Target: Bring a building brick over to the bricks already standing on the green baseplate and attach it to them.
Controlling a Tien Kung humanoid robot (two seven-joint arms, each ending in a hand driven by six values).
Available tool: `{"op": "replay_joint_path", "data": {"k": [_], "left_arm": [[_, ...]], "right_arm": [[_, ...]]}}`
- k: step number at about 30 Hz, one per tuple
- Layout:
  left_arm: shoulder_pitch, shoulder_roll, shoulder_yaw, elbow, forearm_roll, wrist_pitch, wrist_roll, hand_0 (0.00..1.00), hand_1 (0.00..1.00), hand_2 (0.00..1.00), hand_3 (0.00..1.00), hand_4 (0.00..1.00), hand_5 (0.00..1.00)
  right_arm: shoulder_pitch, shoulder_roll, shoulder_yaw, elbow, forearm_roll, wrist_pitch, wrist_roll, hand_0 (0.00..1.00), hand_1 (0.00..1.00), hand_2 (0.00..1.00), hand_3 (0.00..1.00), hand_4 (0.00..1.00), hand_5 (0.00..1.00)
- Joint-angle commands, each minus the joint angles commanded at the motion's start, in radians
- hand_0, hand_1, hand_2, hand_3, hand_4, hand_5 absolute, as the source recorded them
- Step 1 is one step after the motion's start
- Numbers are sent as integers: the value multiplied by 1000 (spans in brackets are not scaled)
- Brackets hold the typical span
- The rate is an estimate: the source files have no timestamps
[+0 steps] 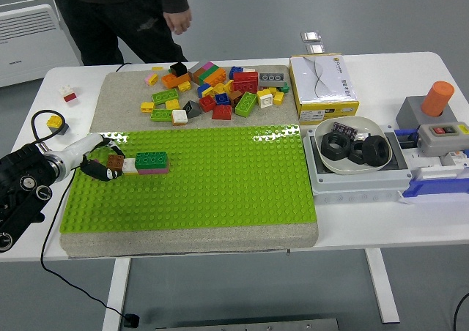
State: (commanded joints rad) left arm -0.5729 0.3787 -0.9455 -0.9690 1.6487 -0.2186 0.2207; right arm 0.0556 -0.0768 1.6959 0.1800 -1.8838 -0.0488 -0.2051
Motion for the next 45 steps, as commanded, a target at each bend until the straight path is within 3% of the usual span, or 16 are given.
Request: {"op": "replay_joint_path", "data": {"k": [23, 29, 30, 45], "left_arm": [[-2, 4, 4, 13, 10, -9, 6, 998, 997, 973, 610, 685, 2], [-3, 7, 5, 8, 13, -19, 9, 998, 998, 983, 614, 713, 2], [-3, 7, 5, 7, 13, -20, 9, 998, 998, 993, 615, 777, 2], [-6, 6, 18, -15, 12, -24, 8, 998, 998, 998, 622, 785, 2]], "right_arm": [[2, 0, -2, 0, 2, -1, 0, 710, 723, 776, 788, 853, 998], [1, 0, -1, 0, 2, -1, 0, 710, 723, 775, 788, 851, 998], [1, 0, -1, 0, 2, -1, 0, 711, 723, 775, 788, 852, 998], [-1, 0, -2, 0, 2, -1, -2, 710, 723, 774, 788, 852, 998]]}}
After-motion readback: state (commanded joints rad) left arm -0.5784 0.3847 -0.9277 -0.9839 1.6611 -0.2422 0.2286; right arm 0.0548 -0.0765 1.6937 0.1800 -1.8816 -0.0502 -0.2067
